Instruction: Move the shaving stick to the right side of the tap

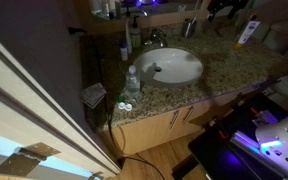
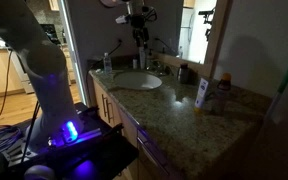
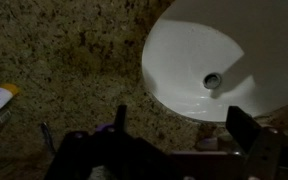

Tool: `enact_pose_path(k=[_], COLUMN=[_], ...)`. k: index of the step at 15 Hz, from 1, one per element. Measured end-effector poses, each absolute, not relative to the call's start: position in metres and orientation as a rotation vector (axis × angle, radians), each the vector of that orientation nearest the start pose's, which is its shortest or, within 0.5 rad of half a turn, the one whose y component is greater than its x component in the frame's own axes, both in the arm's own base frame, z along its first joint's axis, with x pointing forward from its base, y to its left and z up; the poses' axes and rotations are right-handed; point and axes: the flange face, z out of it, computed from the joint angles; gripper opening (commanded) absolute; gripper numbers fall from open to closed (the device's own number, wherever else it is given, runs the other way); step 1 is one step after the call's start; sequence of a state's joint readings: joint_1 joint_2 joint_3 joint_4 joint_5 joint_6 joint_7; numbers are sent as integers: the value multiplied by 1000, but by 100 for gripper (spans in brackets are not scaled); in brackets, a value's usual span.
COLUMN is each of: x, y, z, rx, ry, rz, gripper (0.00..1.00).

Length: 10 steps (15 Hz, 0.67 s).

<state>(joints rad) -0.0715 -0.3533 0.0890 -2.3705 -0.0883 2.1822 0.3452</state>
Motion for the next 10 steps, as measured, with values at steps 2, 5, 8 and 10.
enact_pose_path(k=[2, 5, 8, 10], x=[455, 455, 455, 456], y=[7, 7, 6, -4], z=[475, 475, 475, 474], rx=[-3172, -3172, -3178, -3174], ry=[457, 457, 452, 458], rz=[-288, -288, -291, -281], gripper=[100, 100, 100, 100])
